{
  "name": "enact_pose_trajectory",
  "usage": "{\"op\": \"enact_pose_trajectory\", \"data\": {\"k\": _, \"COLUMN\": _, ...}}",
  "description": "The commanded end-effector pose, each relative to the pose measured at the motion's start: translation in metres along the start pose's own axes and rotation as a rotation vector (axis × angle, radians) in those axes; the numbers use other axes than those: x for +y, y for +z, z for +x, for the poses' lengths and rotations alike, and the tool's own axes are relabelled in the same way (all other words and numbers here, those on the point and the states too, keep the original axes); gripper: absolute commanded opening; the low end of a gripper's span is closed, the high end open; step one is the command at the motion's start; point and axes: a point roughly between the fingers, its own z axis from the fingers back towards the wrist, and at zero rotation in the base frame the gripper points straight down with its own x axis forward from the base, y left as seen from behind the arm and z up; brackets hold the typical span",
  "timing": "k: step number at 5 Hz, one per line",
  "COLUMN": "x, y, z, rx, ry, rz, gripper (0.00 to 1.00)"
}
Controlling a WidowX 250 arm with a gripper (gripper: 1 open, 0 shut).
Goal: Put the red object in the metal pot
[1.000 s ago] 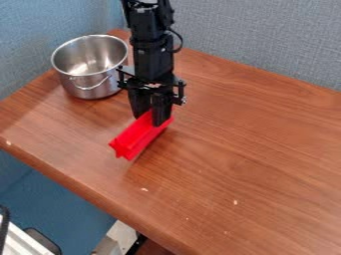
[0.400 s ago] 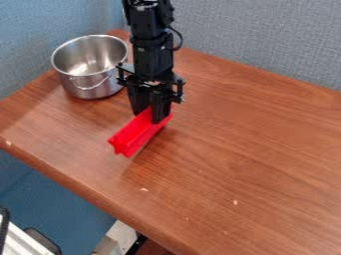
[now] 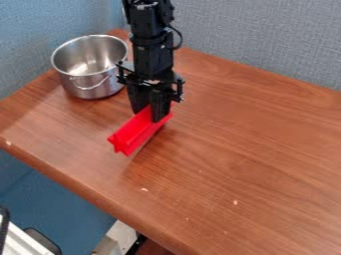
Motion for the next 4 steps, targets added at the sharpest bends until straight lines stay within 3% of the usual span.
{"op": "enact_pose_trajectory", "data": {"k": 1, "x": 0.0005, "y": 0.0279, "z": 0.0087, "rx": -0.098, "ry": -0.019, "rz": 0.037, "gripper": 0.0}}
{"op": "enact_pose_trajectory", "data": {"k": 4, "x": -0.003, "y": 0.0318, "z": 0.0098, "rx": -0.11, "ry": -0.039, "rz": 0.054, "gripper": 0.0}}
